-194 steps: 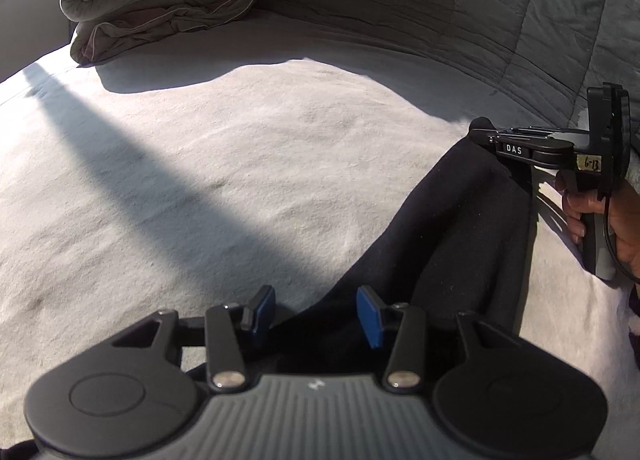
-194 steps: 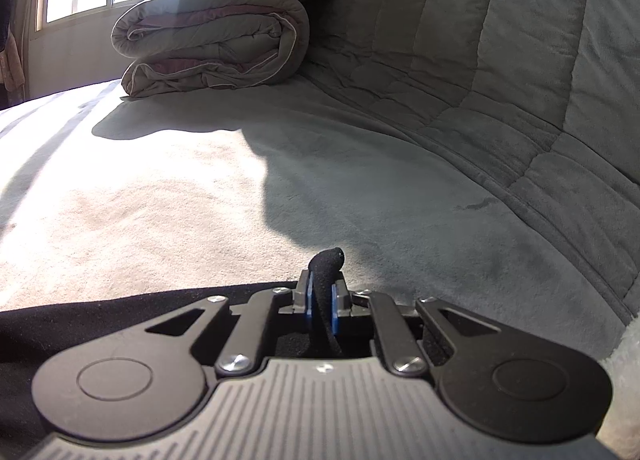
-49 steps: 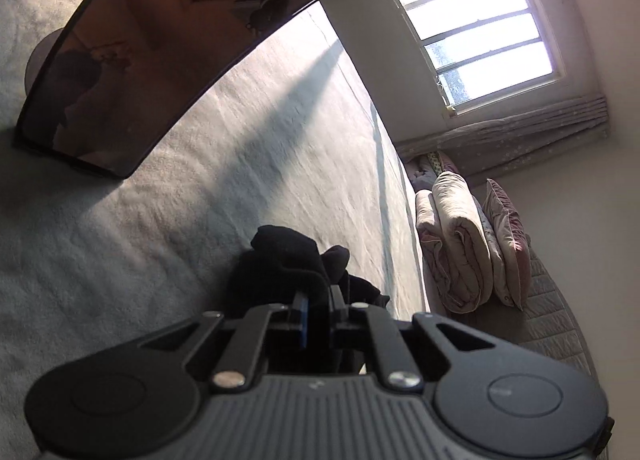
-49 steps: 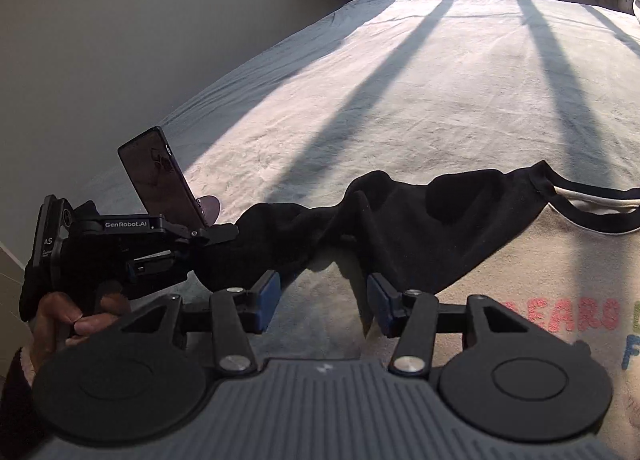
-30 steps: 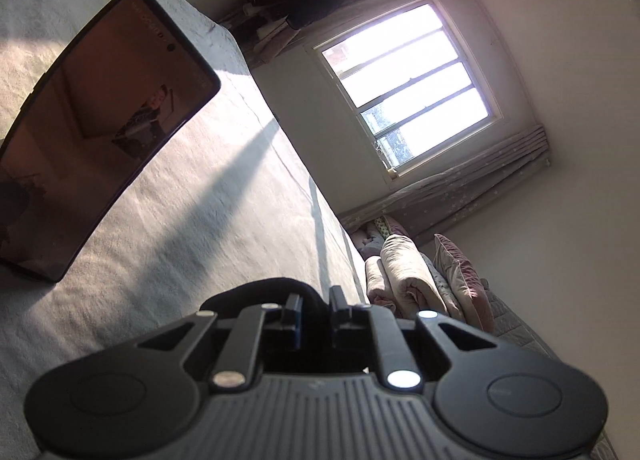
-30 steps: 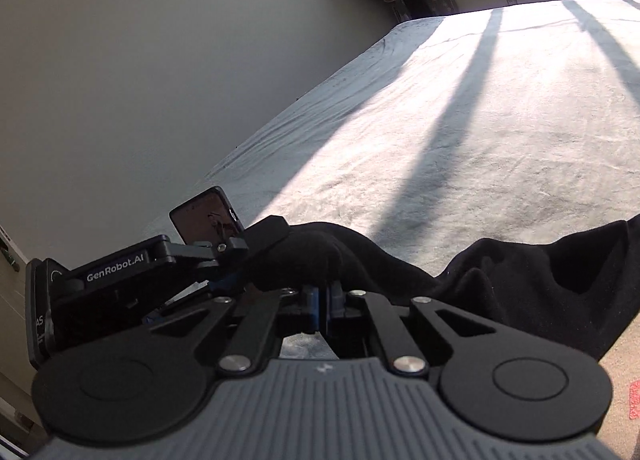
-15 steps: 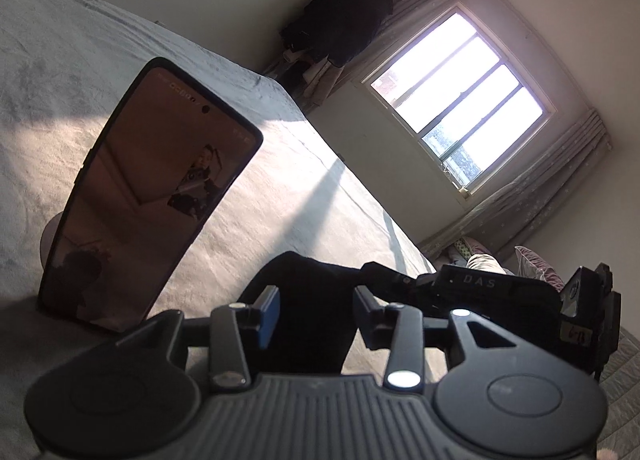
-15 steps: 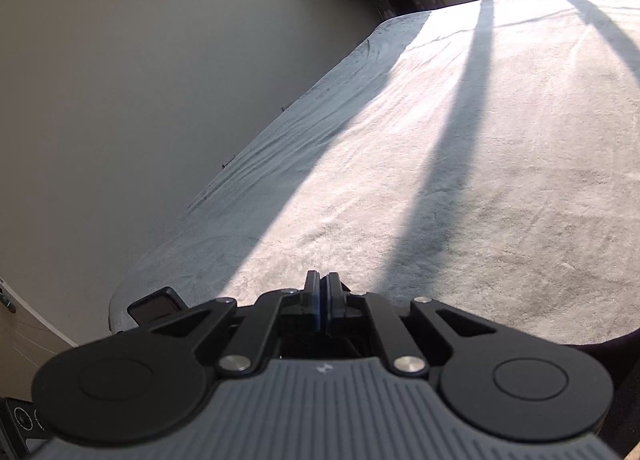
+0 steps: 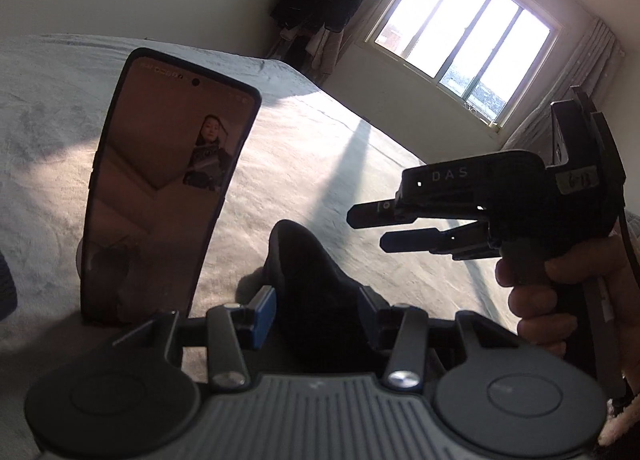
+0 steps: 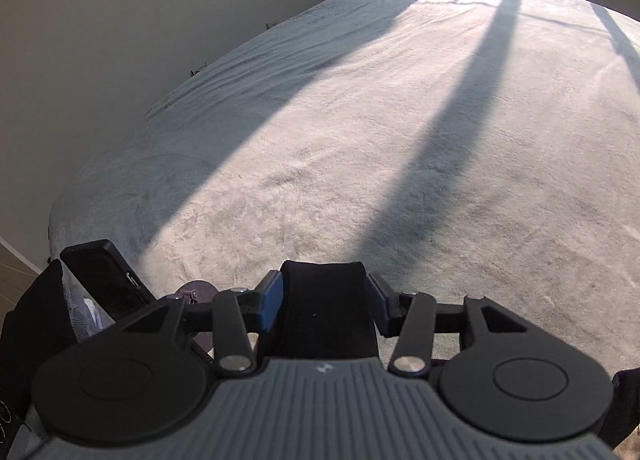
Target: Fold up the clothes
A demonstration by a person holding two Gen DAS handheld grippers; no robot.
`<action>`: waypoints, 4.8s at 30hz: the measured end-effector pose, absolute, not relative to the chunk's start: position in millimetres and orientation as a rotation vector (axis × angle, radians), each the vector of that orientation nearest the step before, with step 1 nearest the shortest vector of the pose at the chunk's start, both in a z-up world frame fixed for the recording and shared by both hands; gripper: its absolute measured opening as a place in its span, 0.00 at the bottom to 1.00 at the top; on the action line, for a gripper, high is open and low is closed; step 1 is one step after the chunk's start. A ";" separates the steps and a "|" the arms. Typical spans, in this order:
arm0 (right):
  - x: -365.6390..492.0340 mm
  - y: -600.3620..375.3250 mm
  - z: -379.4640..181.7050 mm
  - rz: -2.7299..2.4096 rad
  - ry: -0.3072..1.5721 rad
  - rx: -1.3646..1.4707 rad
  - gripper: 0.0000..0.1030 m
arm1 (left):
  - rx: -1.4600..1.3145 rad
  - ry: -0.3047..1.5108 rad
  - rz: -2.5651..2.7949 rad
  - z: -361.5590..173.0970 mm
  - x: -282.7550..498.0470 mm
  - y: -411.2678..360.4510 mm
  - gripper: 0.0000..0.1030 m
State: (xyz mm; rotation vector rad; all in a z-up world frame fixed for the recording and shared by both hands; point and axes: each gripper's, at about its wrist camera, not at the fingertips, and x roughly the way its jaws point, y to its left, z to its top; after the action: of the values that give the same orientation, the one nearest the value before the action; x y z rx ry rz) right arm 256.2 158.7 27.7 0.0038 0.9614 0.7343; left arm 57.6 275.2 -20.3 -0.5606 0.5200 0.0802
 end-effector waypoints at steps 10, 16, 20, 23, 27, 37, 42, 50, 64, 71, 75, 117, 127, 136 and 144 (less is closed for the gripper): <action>271.9 184.1 -4.5 0.738 1.171 -0.164 0.05 | -0.577 0.653 0.072 -36.1 78.1 269.9 0.39; 259.4 217.7 40.8 0.767 0.877 -0.516 0.05 | -0.609 0.688 0.084 -42.3 89.4 269.2 0.39; 249.2 239.9 65.7 0.779 0.659 -0.740 0.05 | -0.616 0.692 0.085 -42.6 94.7 266.3 0.39; 242.1 254.5 75.2 0.824 0.544 -0.820 0.05 | -0.617 0.694 0.095 -42.3 96.4 265.0 0.39; 236.0 275.6 82.2 0.877 0.475 -0.852 0.05 | -0.617 0.697 0.108 -42.0 98.6 265.3 0.39; 234.4 289.9 104.8 1.001 0.540 -0.575 0.43 | -0.600 0.708 0.123 -42.3 97.0 266.9 0.39; 235.7 279.8 112.5 0.991 0.535 -0.508 0.53 | -0.601 0.717 0.136 -43.9 97.5 268.8 0.39; 240.6 216.4 71.2 0.881 0.637 -0.526 0.53 | -0.611 0.700 0.160 -47.6 102.2 267.3 0.39; 239.3 145.9 -26.5 0.864 0.855 -0.494 0.17 | -0.438 0.633 0.349 -34.7 96.1 251.4 0.03; 235.1 140.7 -34.3 0.750 0.743 -0.487 0.00 | -0.394 0.729 0.361 -41.8 96.3 259.1 0.04; 237.3 137.0 -32.9 0.729 0.748 -0.443 0.06 | -0.438 0.704 0.341 -39.5 95.1 264.5 0.17; 200.8 33.8 -6.2 0.576 0.835 -0.012 0.39 | -0.735 0.452 0.401 -44.8 76.7 281.6 0.05; 203.4 31.5 5.3 0.778 0.985 0.495 0.51 | -0.550 0.349 0.094 -20.2 69.8 234.8 0.05; 249.3 82.4 -27.0 0.788 1.131 0.641 0.52 | -0.440 0.401 -0.033 -29.7 82.9 223.9 0.05; 255.6 115.3 -24.6 0.730 1.044 0.488 0.14 | -0.444 0.430 -0.064 -33.9 89.4 227.9 0.05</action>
State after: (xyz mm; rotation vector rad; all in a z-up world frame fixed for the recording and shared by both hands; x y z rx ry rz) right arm 255.6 115.3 -24.6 0.4876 1.0439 0.7303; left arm 89.4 227.9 -33.9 -0.4437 0.4304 -0.0643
